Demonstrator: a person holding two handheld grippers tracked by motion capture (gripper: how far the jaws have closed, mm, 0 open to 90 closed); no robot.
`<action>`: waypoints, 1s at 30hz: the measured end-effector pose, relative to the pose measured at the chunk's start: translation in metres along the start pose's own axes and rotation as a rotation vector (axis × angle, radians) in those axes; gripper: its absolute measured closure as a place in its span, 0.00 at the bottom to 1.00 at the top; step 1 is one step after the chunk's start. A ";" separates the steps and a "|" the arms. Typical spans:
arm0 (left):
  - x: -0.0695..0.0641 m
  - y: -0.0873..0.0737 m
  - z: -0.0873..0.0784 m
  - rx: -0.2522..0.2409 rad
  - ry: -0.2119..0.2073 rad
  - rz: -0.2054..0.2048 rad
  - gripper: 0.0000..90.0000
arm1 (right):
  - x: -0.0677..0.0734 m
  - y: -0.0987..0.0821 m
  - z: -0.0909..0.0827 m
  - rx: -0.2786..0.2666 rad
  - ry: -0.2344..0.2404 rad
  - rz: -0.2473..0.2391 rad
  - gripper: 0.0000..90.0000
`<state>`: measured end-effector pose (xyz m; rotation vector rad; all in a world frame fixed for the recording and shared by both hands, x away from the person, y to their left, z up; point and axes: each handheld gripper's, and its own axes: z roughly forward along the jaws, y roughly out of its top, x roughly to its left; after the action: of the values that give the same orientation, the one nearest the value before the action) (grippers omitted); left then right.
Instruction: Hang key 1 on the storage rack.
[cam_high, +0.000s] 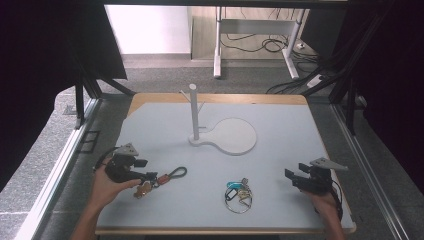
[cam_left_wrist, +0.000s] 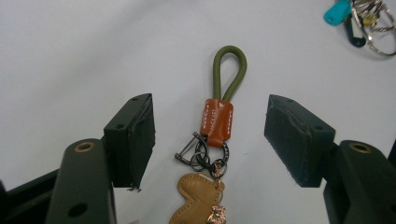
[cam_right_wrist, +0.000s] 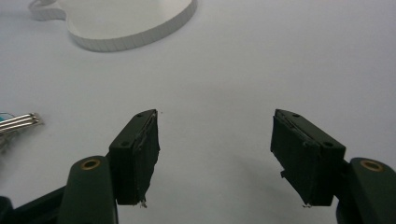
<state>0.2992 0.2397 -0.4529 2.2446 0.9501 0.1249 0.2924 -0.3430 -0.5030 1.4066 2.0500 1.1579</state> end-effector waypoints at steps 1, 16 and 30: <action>0.000 0.002 0.001 0.014 0.001 0.010 0.38 | 0.000 0.000 0.000 -0.005 0.009 0.003 0.37; -0.010 0.022 0.023 0.229 0.023 0.096 0.49 | 0.002 0.004 0.003 -0.002 0.033 -0.019 0.37; -0.020 0.040 0.048 0.374 0.028 0.146 0.60 | 0.002 0.005 0.003 -0.003 0.042 -0.029 0.37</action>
<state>0.3247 0.1795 -0.4604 2.6635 0.8804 0.0462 0.2965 -0.3395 -0.5005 1.3574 2.0894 1.1876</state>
